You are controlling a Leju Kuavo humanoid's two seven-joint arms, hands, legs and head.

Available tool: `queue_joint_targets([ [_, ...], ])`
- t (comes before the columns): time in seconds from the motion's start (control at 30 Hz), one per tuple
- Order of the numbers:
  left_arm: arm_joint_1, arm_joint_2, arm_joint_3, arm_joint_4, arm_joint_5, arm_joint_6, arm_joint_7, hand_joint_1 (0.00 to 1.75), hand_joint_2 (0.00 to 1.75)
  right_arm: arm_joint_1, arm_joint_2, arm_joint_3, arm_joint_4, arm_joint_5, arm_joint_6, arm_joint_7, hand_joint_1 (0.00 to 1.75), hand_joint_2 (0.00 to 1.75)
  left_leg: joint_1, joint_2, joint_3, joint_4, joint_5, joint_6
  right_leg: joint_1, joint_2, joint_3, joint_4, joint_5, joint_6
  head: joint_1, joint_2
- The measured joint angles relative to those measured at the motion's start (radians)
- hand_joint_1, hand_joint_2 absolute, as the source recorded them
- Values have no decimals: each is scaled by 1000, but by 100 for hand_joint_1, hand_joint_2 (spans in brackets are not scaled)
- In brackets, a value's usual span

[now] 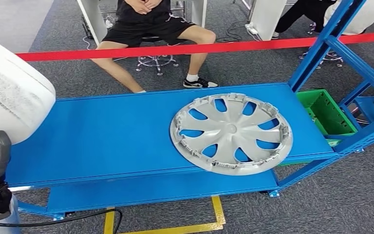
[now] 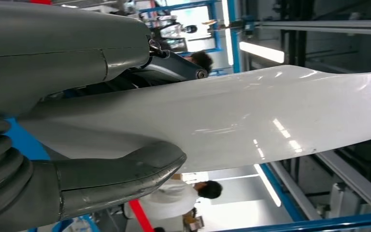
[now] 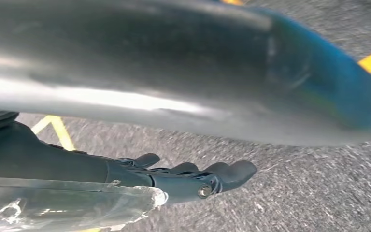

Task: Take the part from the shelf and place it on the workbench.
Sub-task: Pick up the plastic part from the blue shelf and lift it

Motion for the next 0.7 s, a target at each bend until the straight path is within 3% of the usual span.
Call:
queue_joint_targets([
  [0.03,4,-7,-8,-2,-10,7,5,175,175,1,0,5,0,25,-10,6,0,0,-3,0,-2,1,0,1,3,0,-23,56,-24,-1,1,0],
  [0.07,9,-14,-19,-5,-27,18,8,175,175,2,-1,12,0,49,-15,13,0,0,-5,0,-4,3,0,1,6,0,-29,80,-28,-3,1,0],
  [0.1,13,-20,-32,-9,-44,31,8,175,175,4,-2,19,-2,70,-13,18,0,0,-6,-1,-7,6,0,1,9,0,-16,63,-12,-5,1,0],
  [0.2,22,-26,-72,-21,-55,63,7,175,175,2,-3,31,-5,98,12,12,0,0,-8,-2,-15,19,-1,-7,13,0,91,-118,67,-13,1,0],
  [0.23,25,-26,-83,-24,-37,66,9,175,175,1,-3,34,-6,106,18,11,0,0,-9,-2,-16,24,0,-12,14,1,112,-156,79,-17,1,0],
  [0.37,41,-25,-120,-28,14,67,10,175,175,3,-3,44,-6,139,33,24,0,0,-8,-5,-26,30,6,-38,17,3,99,-162,95,-48,-4,0],
  [0.4,47,-25,-130,-28,2,73,5,175,175,4,-3,46,-6,144,35,25,0,0,-7,-5,-35,45,-14,-43,17,2,91,-163,103,-58,-5,0],
  [0.47,57,-25,-147,-29,-26,91,-2,175,175,4,-3,47,-7,151,38,25,0,0,-7,-4,-69,137,-102,-48,17,-1,71,-164,121,-70,-9,0],
  [0.53,64,-25,-157,-30,-49,117,-6,175,175,5,-3,46,-7,155,41,22,0,0,-7,-4,-104,270,-186,-51,19,-2,49,-164,137,-74,-11,0],
  [0.57,66,-26,-158,-31,-62,132,-8,175,175,6,-2,46,-7,154,41,20,0,0,-7,-4,-107,311,-199,-50,20,-3,37,-164,145,-73,-11,0],
  [0.6,67,-26,-157,-34,-74,145,-9,175,175,6,-2,45,-7,153,39,17,0,0,-7,-4,-95,321,-190,-49,21,-4,26,-163,154,-71,-11,0],
  [0.63,68,-27,-155,-39,-86,154,-11,175,175,6,-1,44,-7,152,36,15,0,0,-7,-4,-65,296,-166,-47,21,-4,16,-163,162,-69,-11,0],
  [0.7,67,-28,-152,-51,-105,162,-12,175,175,5,0,41,-8,150,27,16,0,0,-8,-4,33,171,-124,-42,22,-3,1,-162,176,-59,-12,0],
])
